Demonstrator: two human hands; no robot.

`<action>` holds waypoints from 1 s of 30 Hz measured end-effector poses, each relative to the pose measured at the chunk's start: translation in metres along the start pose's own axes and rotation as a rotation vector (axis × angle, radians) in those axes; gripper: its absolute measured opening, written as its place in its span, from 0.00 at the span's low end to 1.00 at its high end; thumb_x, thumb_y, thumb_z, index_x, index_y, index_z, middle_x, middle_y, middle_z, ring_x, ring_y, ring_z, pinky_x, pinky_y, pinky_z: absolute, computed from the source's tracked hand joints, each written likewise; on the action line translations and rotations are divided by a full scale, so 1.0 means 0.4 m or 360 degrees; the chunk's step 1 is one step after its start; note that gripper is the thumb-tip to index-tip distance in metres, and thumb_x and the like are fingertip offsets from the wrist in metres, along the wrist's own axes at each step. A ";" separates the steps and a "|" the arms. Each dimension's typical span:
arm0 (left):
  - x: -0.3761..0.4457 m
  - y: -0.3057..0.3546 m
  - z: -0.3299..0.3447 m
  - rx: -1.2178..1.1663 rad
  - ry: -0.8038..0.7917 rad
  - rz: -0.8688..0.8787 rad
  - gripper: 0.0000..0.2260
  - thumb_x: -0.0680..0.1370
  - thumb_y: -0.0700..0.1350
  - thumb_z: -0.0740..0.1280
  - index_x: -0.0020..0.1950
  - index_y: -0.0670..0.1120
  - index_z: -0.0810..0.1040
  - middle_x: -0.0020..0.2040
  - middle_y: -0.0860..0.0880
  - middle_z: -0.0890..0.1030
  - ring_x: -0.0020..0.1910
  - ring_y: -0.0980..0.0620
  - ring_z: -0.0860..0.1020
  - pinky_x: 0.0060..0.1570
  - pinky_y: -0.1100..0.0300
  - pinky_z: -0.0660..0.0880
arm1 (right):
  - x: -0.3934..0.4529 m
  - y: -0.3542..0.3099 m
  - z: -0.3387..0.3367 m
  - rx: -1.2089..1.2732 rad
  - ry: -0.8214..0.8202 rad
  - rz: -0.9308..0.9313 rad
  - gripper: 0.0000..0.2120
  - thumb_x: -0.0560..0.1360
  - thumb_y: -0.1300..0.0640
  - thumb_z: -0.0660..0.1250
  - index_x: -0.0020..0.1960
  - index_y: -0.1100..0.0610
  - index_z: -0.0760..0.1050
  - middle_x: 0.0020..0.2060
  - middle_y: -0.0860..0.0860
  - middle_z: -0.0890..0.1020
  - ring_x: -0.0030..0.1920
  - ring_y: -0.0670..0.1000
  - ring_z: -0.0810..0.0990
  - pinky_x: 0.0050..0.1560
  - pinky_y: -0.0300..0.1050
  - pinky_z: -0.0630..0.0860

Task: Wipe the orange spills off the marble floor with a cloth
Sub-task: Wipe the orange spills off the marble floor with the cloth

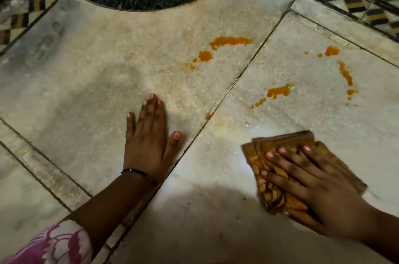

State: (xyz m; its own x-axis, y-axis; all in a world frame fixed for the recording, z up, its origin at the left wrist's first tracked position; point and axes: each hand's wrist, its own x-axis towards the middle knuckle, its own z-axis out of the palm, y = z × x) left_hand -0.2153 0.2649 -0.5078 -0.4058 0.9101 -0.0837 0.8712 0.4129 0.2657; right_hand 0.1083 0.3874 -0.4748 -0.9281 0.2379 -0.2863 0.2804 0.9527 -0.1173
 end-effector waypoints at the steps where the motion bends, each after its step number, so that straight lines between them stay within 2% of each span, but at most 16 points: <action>1: -0.001 0.001 0.000 0.0008 -0.0002 -0.0010 0.35 0.79 0.63 0.39 0.77 0.40 0.53 0.78 0.43 0.52 0.77 0.46 0.51 0.73 0.47 0.42 | -0.002 0.009 -0.003 -0.0028 -0.0022 -0.0043 0.30 0.76 0.36 0.52 0.74 0.47 0.62 0.73 0.54 0.65 0.73 0.55 0.60 0.72 0.57 0.53; 5: 0.000 0.010 0.001 0.0037 0.0010 -0.0032 0.35 0.79 0.63 0.38 0.76 0.39 0.54 0.78 0.43 0.53 0.77 0.46 0.51 0.73 0.47 0.42 | 0.083 0.025 -0.031 -0.0119 0.0003 -0.0336 0.33 0.73 0.35 0.57 0.74 0.48 0.62 0.74 0.55 0.64 0.74 0.57 0.60 0.71 0.58 0.54; 9: 0.002 0.011 0.000 0.0024 0.0025 -0.0045 0.36 0.79 0.63 0.37 0.76 0.39 0.55 0.78 0.43 0.53 0.77 0.46 0.51 0.74 0.46 0.44 | 0.328 -0.006 -0.077 -0.0130 0.0097 -0.0538 0.32 0.75 0.35 0.53 0.75 0.47 0.59 0.77 0.54 0.56 0.76 0.56 0.54 0.74 0.58 0.49; 11: 0.001 0.012 -0.003 -0.0018 0.0023 -0.0077 0.36 0.79 0.63 0.36 0.76 0.39 0.55 0.77 0.42 0.54 0.77 0.46 0.52 0.73 0.45 0.45 | 0.473 -0.017 -0.110 -0.0168 0.0153 -0.0487 0.31 0.76 0.35 0.50 0.75 0.47 0.61 0.76 0.53 0.58 0.76 0.55 0.56 0.74 0.58 0.50; 15: 0.002 0.020 -0.007 0.0018 0.0004 -0.0086 0.36 0.79 0.63 0.37 0.76 0.38 0.54 0.77 0.40 0.55 0.76 0.43 0.54 0.73 0.44 0.46 | 0.643 0.015 -0.177 -0.0111 0.0194 -0.0052 0.34 0.73 0.33 0.41 0.75 0.45 0.58 0.76 0.51 0.58 0.76 0.53 0.54 0.73 0.58 0.44; 19: 0.002 0.019 -0.006 0.0062 -0.0013 -0.0072 0.36 0.79 0.63 0.38 0.76 0.38 0.53 0.77 0.40 0.54 0.76 0.43 0.53 0.73 0.44 0.46 | 0.603 0.067 -0.165 0.0081 0.0299 0.0421 0.32 0.75 0.35 0.44 0.76 0.45 0.56 0.77 0.50 0.55 0.77 0.52 0.51 0.73 0.59 0.40; 21: 0.002 0.017 -0.001 0.0083 -0.0019 -0.0073 0.36 0.79 0.63 0.38 0.76 0.37 0.53 0.77 0.40 0.53 0.76 0.44 0.52 0.73 0.44 0.46 | 0.536 0.055 -0.146 0.0086 0.0305 0.0455 0.31 0.76 0.36 0.46 0.76 0.45 0.56 0.77 0.51 0.55 0.77 0.53 0.51 0.73 0.59 0.41; 25: 0.001 0.015 0.004 0.0100 0.0020 -0.0082 0.37 0.79 0.65 0.40 0.76 0.37 0.52 0.77 0.39 0.53 0.76 0.44 0.51 0.73 0.45 0.44 | 0.349 0.000 -0.093 0.0048 0.0220 0.0294 0.29 0.76 0.38 0.50 0.75 0.47 0.61 0.75 0.51 0.61 0.75 0.54 0.58 0.73 0.61 0.50; 30: -0.003 0.030 -0.011 0.0068 0.0071 0.0150 0.41 0.76 0.67 0.48 0.76 0.37 0.51 0.77 0.39 0.50 0.77 0.43 0.48 0.73 0.45 0.43 | 0.210 0.063 -0.063 0.0177 0.0303 0.0784 0.29 0.76 0.39 0.49 0.75 0.47 0.61 0.75 0.52 0.61 0.75 0.55 0.57 0.73 0.60 0.50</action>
State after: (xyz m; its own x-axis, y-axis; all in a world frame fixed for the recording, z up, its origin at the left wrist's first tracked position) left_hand -0.2058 0.2686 -0.5003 -0.3324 0.9430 -0.0169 0.9167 0.3272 0.2294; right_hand 0.0314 0.4362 -0.4779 -0.7054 0.6914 -0.1565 0.7083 0.6964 -0.1156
